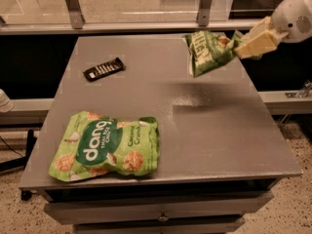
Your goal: Move green jalapeno chip bag near green rice chip bag
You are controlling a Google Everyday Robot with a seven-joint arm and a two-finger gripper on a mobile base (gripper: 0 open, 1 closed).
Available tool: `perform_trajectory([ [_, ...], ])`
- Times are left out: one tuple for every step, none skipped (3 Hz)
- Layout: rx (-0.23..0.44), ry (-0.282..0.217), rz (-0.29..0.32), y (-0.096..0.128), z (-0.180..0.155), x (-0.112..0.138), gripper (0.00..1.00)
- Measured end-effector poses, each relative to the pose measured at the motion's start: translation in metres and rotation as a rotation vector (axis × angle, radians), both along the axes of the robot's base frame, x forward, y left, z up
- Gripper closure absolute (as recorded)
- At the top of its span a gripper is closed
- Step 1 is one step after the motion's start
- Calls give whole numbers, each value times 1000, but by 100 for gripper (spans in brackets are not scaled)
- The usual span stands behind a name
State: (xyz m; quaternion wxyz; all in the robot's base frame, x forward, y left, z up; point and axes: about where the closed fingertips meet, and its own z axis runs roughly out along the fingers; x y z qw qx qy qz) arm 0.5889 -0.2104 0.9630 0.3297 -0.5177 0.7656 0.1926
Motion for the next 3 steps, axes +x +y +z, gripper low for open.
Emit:
perform_trajectory([
  [11, 54, 73, 17, -27, -37, 100],
  [15, 96, 140, 39, -52, -68, 82],
  [2, 119, 187, 50, -72, -88, 59],
])
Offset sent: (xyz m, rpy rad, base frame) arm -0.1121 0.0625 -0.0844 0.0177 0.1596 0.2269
